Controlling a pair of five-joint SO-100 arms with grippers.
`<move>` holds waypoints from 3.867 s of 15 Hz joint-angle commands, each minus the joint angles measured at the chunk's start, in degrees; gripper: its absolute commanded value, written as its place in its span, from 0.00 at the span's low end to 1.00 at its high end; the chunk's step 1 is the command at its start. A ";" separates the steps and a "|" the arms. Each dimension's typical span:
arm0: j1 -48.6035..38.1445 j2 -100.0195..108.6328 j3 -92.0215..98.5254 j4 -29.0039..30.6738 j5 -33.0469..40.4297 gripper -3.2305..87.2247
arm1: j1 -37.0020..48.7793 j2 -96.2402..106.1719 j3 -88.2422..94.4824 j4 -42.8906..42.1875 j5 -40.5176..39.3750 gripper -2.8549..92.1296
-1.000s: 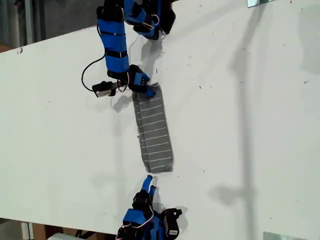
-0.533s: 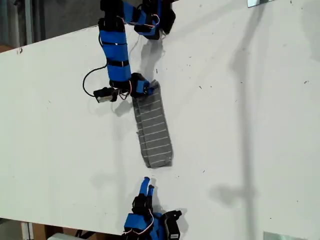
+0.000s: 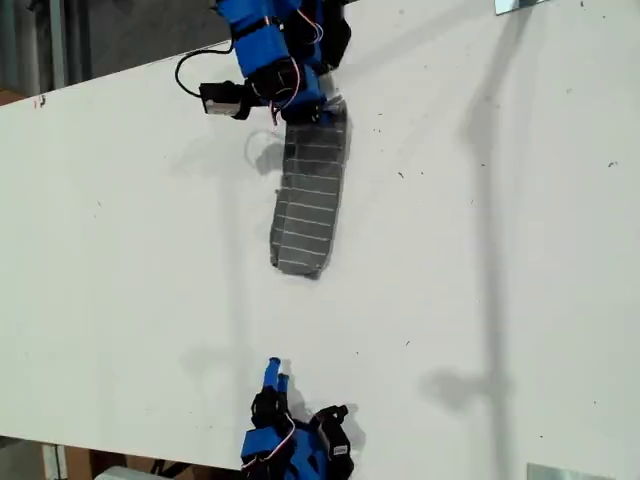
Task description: Grasp corners of a square towel and fold twice.
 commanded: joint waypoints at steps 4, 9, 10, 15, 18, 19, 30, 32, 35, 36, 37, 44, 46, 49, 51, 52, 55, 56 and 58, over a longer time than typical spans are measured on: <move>-3.87 0.44 0.09 -0.97 1.67 0.25 | -18.37 10.99 -4.83 7.65 26.98 0.03; -3.78 0.44 0.53 -1.05 0.79 0.25 | 8.61 18.72 -10.02 -7.21 -17.49 0.03; -3.69 0.44 0.53 -1.05 0.79 0.25 | 11.87 20.74 -12.04 -9.93 -24.43 0.03; -3.78 0.44 0.62 -1.05 0.53 0.25 | 16.79 16.96 -22.50 -22.50 -43.86 0.03; -3.60 0.44 0.70 -1.05 0.44 0.25 | 15.73 6.59 -23.91 -32.08 -50.19 0.03; -3.60 0.44 0.70 -1.05 0.26 0.25 | 15.29 -0.26 -27.16 -31.82 -50.36 0.03; -3.34 0.44 0.79 -1.05 0.62 0.25 | 19.25 -56.87 -75.94 -17.93 -57.83 0.03; -3.34 0.44 0.79 -1.05 0.53 0.25 | 19.51 -58.01 -75.59 -18.46 -57.83 0.03; -3.34 0.44 0.79 -1.05 0.62 0.25 | 21.62 -56.51 -76.99 -15.91 -57.83 0.32; -3.34 0.44 0.79 -1.05 0.62 0.25 | 23.91 -51.59 -76.73 -12.48 -57.83 0.33; -3.34 0.44 0.79 -1.05 0.62 0.25 | 26.54 -43.77 -73.92 -10.02 -57.48 0.34; -3.43 0.44 0.70 -1.05 0.79 0.25 | 23.64 46.93 0.79 -19.25 -40.96 0.32; -3.34 0.44 0.70 -1.05 0.79 0.25 | 18.54 53.61 11.07 -17.84 -34.80 0.32; -2.64 0.44 0.70 -1.05 0.70 0.25 | 14.85 56.25 16.26 -15.29 -29.18 0.35; 2.37 0.44 0.44 -1.05 0.97 0.25 | 12.66 56.25 21.45 -13.89 -23.91 0.36; 4.75 0.44 0.44 -0.97 0.35 0.24 | 11.34 56.25 24.96 -14.24 -20.74 0.36; 6.42 0.44 2.20 -0.97 -6.33 0.24 | 1.67 56.43 25.84 -8.17 -16.96 0.34; 8.79 0.44 2.29 -0.97 -7.47 0.23 | -2.90 56.43 26.19 -8.17 -16.87 0.34; 15.12 0.44 2.72 -1.41 -8.35 0.23 | -10.81 55.81 26.19 -8.26 -17.49 0.31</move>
